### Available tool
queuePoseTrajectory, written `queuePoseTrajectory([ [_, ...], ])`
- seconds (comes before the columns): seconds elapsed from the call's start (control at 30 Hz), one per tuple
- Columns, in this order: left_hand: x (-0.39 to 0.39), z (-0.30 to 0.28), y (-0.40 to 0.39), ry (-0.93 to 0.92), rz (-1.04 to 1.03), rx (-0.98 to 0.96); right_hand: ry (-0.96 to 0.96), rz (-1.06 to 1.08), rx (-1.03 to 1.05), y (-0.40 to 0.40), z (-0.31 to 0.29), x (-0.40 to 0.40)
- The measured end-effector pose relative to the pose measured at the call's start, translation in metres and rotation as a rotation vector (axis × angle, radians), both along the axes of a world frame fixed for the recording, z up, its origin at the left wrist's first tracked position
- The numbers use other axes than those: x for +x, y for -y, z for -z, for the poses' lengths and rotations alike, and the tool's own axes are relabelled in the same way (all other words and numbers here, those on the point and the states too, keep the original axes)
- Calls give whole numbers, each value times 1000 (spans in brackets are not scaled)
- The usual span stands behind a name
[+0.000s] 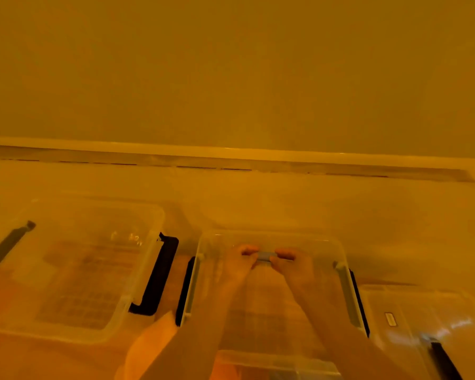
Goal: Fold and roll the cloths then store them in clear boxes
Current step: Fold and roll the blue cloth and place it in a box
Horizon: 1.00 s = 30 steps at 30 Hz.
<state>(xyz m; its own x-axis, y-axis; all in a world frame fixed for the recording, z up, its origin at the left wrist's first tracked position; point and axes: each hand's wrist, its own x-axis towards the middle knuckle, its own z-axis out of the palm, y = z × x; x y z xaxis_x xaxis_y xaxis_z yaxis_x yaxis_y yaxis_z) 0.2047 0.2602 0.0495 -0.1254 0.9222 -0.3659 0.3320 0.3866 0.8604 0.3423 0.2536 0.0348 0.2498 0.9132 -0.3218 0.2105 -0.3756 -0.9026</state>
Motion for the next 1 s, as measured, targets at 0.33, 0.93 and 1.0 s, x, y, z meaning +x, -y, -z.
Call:
queuePoseTrajectory([
  [0.33, 24, 70, -10, -104, -78, -88, 106, -21, -108, -25, 72, 0],
  [0.93, 23, 108, -9, -14, -224, -66, 137, 83, -77, -24, 82, -7],
  [1.0, 16, 100, -9, -14, -148, -120, 166, 96, -64, -20, 76, -7],
])
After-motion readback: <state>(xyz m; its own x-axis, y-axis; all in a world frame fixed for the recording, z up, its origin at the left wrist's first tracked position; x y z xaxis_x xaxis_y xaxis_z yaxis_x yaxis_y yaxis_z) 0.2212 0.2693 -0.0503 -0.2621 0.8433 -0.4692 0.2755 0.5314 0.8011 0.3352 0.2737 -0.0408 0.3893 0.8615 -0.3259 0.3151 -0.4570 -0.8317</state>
